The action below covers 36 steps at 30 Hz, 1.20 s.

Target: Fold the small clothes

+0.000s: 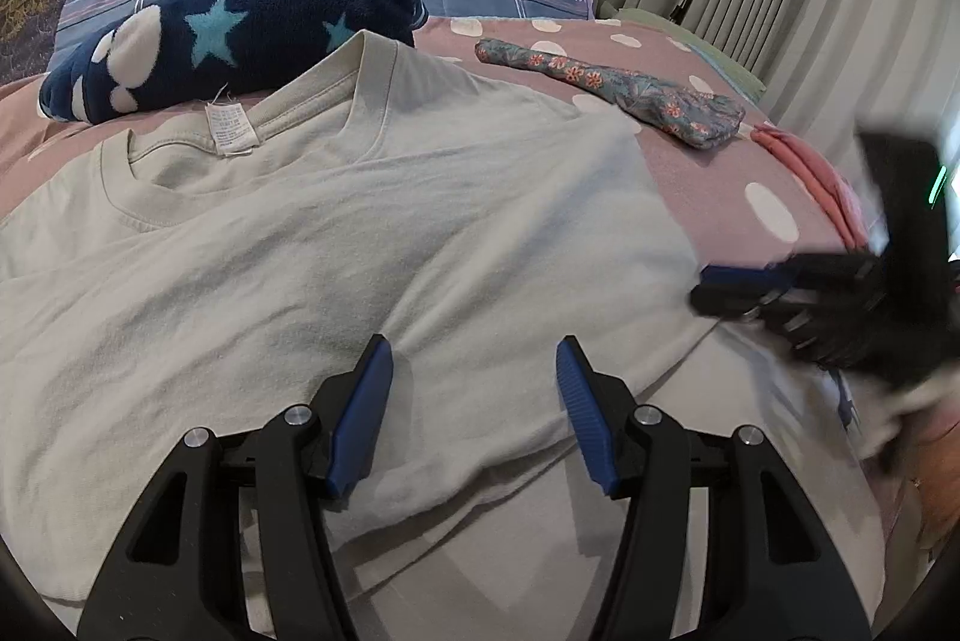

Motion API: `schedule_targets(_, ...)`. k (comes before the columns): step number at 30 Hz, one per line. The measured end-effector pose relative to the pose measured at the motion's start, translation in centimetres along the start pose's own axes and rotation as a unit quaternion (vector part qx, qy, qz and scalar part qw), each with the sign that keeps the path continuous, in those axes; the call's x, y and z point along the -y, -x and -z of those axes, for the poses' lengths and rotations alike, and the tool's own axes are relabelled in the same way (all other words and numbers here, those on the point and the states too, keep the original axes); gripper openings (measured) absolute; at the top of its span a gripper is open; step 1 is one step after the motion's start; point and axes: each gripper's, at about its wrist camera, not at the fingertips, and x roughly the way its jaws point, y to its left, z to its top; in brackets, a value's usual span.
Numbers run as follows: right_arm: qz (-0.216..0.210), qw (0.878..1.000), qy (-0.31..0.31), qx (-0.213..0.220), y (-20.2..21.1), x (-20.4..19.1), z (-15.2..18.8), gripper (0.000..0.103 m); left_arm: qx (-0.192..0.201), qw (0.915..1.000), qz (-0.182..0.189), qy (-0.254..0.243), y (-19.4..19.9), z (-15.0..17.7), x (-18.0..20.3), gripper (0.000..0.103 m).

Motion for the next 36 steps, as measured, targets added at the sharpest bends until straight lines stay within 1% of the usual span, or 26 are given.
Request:
schedule_targets(1, -0.009, 1.000, -0.009, 0.008, 0.1, 0.3, 0.3, 0.023, 0.003, 1.0000, 0.006, 0.005, 0.1, 0.0, -0.2, 0.058)
schedule_targets(3, -0.012, 0.999, -0.030, 0.006, 0.7, 0.4, 0.2, 0.023, 0.026, 0.9992, 0.005, 0.028, 1.2, -0.1, -1.0, 0.058)
schedule_targets(5, -0.002, 1.000, -0.020, 0.007, 0.7, -0.1, 0.5, 0.024, 0.053, 0.9969, 0.009, 0.058, 3.2, -0.5, -2.2, 0.058)
schedule_targets(6, 0.003, 1.000, -0.011, 0.008, 0.9, -0.6, 0.5, 0.025, 0.061, 0.9962, 0.000, 0.063, 4.2, -0.7, -2.7, 0.058)
schedule_targets(7, 0.004, 1.000, -0.009, 0.007, 0.8, -0.5, 0.4, 0.025, 0.066, 0.9958, -0.020, 0.061, 5.0, -0.9, -3.1, 0.058)
schedule_targets(9, 0.004, 1.000, -0.015, 0.005, 1.1, -0.7, 0.3, 0.025, 0.067, 0.9916, -0.102, 0.044, 6.9, -1.0, -4.5, 0.050)
schedule_targets(10, 0.000, 1.000, -0.024, 0.007, 1.2, 0.1, -0.1, 0.025, 0.055, 0.9876, -0.141, 0.041, 7.8, -0.7, -5.8, 0.039)
schedule_targets(11, -0.007, 0.999, -0.034, 0.013, 1.2, 0.8, -0.5, 0.025, 0.045, 0.9849, -0.161, 0.044, 8.4, -0.4, -6.9, 0.029)
schedule_targets(12, -0.013, 0.999, -0.038, 0.031, 2.1, 1.0, -1.2, 0.015, 0.035, 0.9813, -0.182, 0.051, 9.2, 0.0, -8.2, 0.025)
schedule_targets(13, -0.011, 0.998, -0.033, 0.050, 2.8, 1.2, -2.0, 0.010, 0.031, 0.9769, -0.201, 0.064, 10.2, 0.4, -9.9, 0.018)
schedule_targets(15, -0.002, 0.997, -0.016, 0.079, 3.5, 0.7, -4.1, 0.008, 0.033, 0.9716, -0.218, 0.086, 11.3, 0.8, -12.2, 0.016)
schedule_targets(16, -0.014, 0.996, -0.015, 0.085, 3.4, 0.5, -5.1, 0.008, 0.028, 0.9695, -0.226, 0.091, 11.3, 0.9, -13.1, 0.016)
schedule_targets(17, -0.043, 0.995, -0.019, 0.084, 2.8, 0.2, -6.3, 0.008, 0.015, 0.9672, -0.237, 0.089, 10.6, 1.1, -14.1, 0.016)
schedule_targets(19, -0.068, 0.995, -0.029, 0.064, 0.9, -0.1, -7.6, 0.009, -0.015, 0.9630, -0.254, 0.089, 8.2, 2.0, -15.8, 0.017)
schedule_targets(20, -0.054, 0.997, -0.030, 0.053, -0.2, -0.3, -7.9, 0.009, 0.004, 0.9646, -0.250, 0.085, 7.7, 2.3, -16.0, 0.017)
schedule_targets(22, 0.049, 0.999, -0.001, -0.004, -4.9, -0.3, -7.1, 0.013, 0.012, 0.9663, -0.237, 0.099, 8.4, 2.3, -16.4, 0.017)
schedule_targets(23, 0.044, 0.999, 0.002, 0.004, -5.9, 0.0, -6.4, 0.013, 0.015, 0.9673, -0.232, 0.102, 8.6, 2.4, -16.6, 0.017)
schedule_targets(24, 0.036, 0.999, -0.008, 0.017, -5.3, 0.2, -6.3, 0.013, 0.019, 0.9681, -0.226, 0.107, 8.8, 2.8, -16.8, 0.017)
schedule_targets(27, 0.052, 0.998, 0.001, 0.020, -5.1, -0.3, -6.0, 0.013, 0.026, 0.9692, -0.210, 0.126, 9.1, 2.9, -17.2, 0.018)
schedule_targets(30, 0.073, 0.997, 0.018, 0.016, -4.4, -1.2, -5.9, 0.013, 0.024, 0.9663, -0.225, 0.122, 9.6, 3.2, -16.5, 0.018)
schedule_targets(31, 0.074, 0.997, 0.015, 0.017, -3.9, -1.2, -5.5, 0.013, 0.025, 0.9662, -0.227, 0.119, 10.2, 3.4, -16.1, 0.018)
schedule_targets(32, 0.066, 0.998, 0.003, 0.022, -2.3, -1.0, -4.8, 0.013, 0.034, 0.9686, -0.217, 0.117, 11.4, 3.9, -15.5, 0.018)
schedule_targets(33, 0.048, 0.998, -0.012, 0.031, -1.0, -0.5, -4.0, 0.014, 0.046, 0.9726, -0.197, 0.113, 12.6, 4.5, -15.1, 0.018)
schedule_targets(34, 0.017, 0.999, -0.027, 0.038, 0.8, -0.3, -3.0, 0.014, 0.060, 0.9775, -0.173, 0.105, 13.9, 5.2, -14.2, 0.018)
schedule_targets(35, -0.005, 0.999, -0.028, 0.037, 1.9, -0.3, -2.2, 0.014, 0.065, 0.9827, -0.149, 0.089, 15.1, 6.1, -13.2, 0.018)
schedule_targets(36, -0.027, 0.999, -0.016, 0.025, 2.9, -0.8, -0.9, 0.018, 0.053, 0.9859, -0.140, 0.074, 15.4, 7.0, -12.3, 0.019)
